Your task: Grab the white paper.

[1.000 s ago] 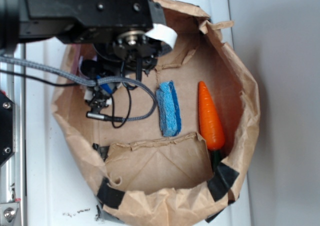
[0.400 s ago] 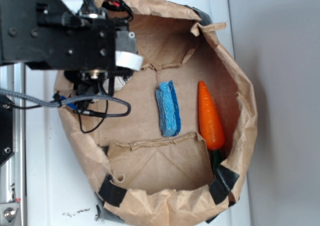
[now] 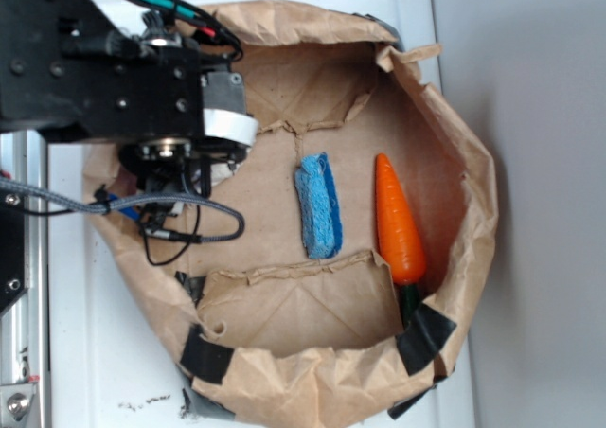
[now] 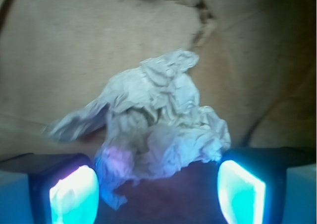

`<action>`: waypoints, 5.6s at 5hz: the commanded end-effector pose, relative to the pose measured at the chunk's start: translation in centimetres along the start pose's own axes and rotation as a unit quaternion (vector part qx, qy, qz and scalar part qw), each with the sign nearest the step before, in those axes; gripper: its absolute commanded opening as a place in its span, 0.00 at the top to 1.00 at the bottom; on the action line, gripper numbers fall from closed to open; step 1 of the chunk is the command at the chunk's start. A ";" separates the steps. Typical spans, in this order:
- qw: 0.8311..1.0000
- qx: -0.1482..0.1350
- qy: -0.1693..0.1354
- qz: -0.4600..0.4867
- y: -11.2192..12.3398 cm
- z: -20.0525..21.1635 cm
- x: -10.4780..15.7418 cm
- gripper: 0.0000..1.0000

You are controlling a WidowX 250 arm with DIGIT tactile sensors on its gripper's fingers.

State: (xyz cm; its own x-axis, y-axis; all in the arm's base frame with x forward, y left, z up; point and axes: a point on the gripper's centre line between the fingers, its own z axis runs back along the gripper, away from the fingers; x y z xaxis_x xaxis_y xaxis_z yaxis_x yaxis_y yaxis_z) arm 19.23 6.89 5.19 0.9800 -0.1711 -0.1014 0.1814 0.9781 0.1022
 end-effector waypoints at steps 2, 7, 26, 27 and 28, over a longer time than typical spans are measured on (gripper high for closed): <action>0.999 -0.028 -0.018 0.041 0.0 2.3 3.2 1.00; 0.992 -0.112 -0.045 0.039 1.1 13.2 4.7 0.00; 0.978 -0.169 -0.114 0.037 3.4 15.6 2.7 1.00; 0.977 -0.173 -0.120 0.033 3.4 16.0 2.8 1.00; 0.984 -0.125 -0.123 0.025 2.3 14.3 3.5 0.00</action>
